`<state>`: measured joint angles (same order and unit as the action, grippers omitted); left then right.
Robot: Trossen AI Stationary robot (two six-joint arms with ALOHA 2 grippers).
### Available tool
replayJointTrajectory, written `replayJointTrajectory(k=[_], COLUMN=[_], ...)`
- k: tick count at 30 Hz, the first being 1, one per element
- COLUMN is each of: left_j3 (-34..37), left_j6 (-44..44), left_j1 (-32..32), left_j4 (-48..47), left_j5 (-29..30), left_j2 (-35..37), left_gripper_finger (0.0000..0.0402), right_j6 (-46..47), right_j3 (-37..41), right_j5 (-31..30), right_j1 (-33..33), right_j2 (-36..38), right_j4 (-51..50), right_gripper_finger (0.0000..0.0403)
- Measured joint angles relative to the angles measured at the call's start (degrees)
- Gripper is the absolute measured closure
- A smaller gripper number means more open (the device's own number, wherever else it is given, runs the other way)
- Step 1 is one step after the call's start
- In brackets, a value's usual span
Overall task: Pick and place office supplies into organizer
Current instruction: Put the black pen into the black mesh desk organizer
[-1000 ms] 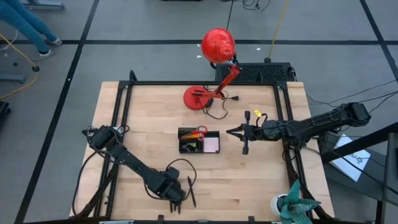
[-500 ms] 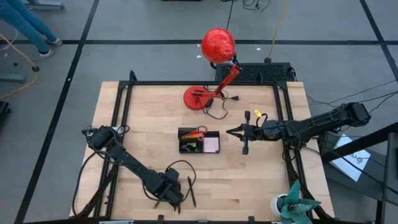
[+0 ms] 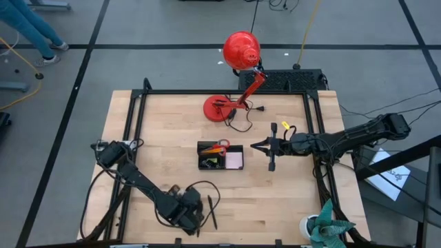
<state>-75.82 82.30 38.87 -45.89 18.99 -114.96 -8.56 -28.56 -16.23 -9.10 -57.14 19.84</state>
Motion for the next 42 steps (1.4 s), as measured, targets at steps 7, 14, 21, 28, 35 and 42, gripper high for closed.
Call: replayJointTrajectory(k=[7,14,21,28,35,42], left_j3=[-0.1,-0.1,0.1,1.8,2.3,3.3], left_j6=[-6.6,-22.0,-35.1,-55.6,-83.4,-96.5], left_j1=[-0.4,-1.3,-5.3,-13.4,-18.8,-23.7], left_j4=[-0.4,0.1,1.3,11.6,31.5,40.7], left_j5=[22.3,44.4,60.0,44.0,27.0,6.7], left_j2=[5.3,12.3,16.0,16.4,19.3,25.9], left_gripper_finger=[0.0377,0.0375,0.0376,0.0383,0.0382,0.0380], right_j6=[3.5,5.1,4.8,4.9,6.7,8.1], right_j3=[0.0,0.0,0.0,0.0,0.1,2.5], right_j5=[0.0,0.0,0.0,0.0,0.0,0.0], right_j1=[0.0,0.0,0.0,0.0,0.0,0.0], right_j2=[0.0,0.0,0.0,0.0,0.0,-0.1], right_j4=[0.0,0.0,0.1,0.4,0.1,2.2], right_gripper_finger=[0.0399,0.0399,0.0399,0.0399,0.0399,0.0399])
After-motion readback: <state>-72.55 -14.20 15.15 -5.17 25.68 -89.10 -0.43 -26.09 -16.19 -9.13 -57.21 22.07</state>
